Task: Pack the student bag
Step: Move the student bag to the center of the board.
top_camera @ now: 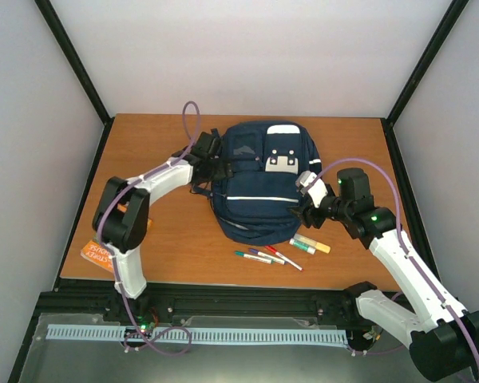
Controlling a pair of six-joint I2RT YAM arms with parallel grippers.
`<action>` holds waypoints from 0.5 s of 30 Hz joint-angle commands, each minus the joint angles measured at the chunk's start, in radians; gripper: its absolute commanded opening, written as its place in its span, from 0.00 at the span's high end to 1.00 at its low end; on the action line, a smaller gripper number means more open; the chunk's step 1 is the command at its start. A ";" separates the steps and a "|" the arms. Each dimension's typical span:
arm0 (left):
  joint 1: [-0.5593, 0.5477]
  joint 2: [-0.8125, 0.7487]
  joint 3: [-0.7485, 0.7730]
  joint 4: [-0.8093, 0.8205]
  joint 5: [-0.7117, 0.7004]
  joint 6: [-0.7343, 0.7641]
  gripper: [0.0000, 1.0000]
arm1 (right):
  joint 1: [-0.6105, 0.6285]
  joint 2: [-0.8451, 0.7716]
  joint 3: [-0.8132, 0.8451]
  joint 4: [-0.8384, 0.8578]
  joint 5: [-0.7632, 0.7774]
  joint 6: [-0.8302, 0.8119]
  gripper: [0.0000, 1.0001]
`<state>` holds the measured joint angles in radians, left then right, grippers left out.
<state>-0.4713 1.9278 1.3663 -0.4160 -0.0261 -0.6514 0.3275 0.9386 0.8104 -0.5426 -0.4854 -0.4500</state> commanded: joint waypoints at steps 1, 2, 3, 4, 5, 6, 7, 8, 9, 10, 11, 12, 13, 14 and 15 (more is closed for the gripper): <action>-0.001 -0.178 -0.006 -0.230 -0.209 0.011 0.00 | -0.008 -0.011 -0.010 0.000 -0.005 -0.015 0.31; 0.006 -0.219 -0.034 -0.247 -0.234 0.000 0.00 | -0.007 -0.013 -0.010 0.000 -0.006 -0.017 0.31; 0.018 -0.259 -0.068 -0.261 -0.246 -0.010 0.00 | -0.007 -0.015 -0.009 -0.002 -0.009 -0.018 0.31; 0.033 -0.301 -0.110 -0.275 -0.254 -0.025 0.00 | -0.006 -0.015 -0.008 -0.002 -0.013 -0.020 0.31; 0.052 -0.337 -0.144 -0.290 -0.258 -0.042 0.00 | -0.007 -0.017 -0.008 -0.003 -0.016 -0.021 0.31; 0.074 -0.378 -0.177 -0.301 -0.261 -0.060 0.00 | -0.007 -0.017 -0.007 -0.004 -0.018 -0.022 0.31; 0.106 -0.418 -0.212 -0.309 -0.259 -0.076 0.00 | -0.007 -0.016 -0.007 -0.008 -0.020 -0.025 0.31; 0.130 -0.457 -0.248 -0.315 -0.257 -0.091 0.00 | -0.006 -0.015 -0.006 -0.009 -0.021 -0.025 0.31; 0.156 -0.496 -0.281 -0.320 -0.258 -0.107 0.00 | -0.006 -0.015 -0.005 -0.010 -0.024 -0.026 0.31; 0.178 -0.536 -0.314 -0.327 -0.261 -0.122 0.00 | -0.007 -0.016 -0.005 -0.012 -0.025 -0.026 0.31; 0.200 -0.571 -0.345 -0.330 -0.261 -0.133 0.00 | -0.008 -0.017 -0.005 -0.013 -0.027 -0.027 0.31; 0.220 -0.616 -0.372 -0.331 -0.258 -0.141 0.00 | -0.007 -0.018 -0.005 -0.013 -0.028 -0.028 0.31; 0.237 -0.643 -0.396 -0.333 -0.256 -0.149 0.00 | -0.006 -0.020 -0.005 -0.014 -0.031 -0.027 0.31; 0.255 -0.665 -0.418 -0.337 -0.251 -0.155 0.00 | -0.007 -0.021 -0.005 -0.014 -0.031 -0.028 0.31; 0.273 -0.684 -0.436 -0.344 -0.251 -0.164 0.00 | -0.008 -0.021 -0.005 -0.013 -0.031 -0.028 0.31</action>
<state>-0.2459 1.3285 0.9855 -0.7071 -0.2634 -0.7509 0.3271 0.9356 0.8104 -0.5503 -0.4942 -0.4671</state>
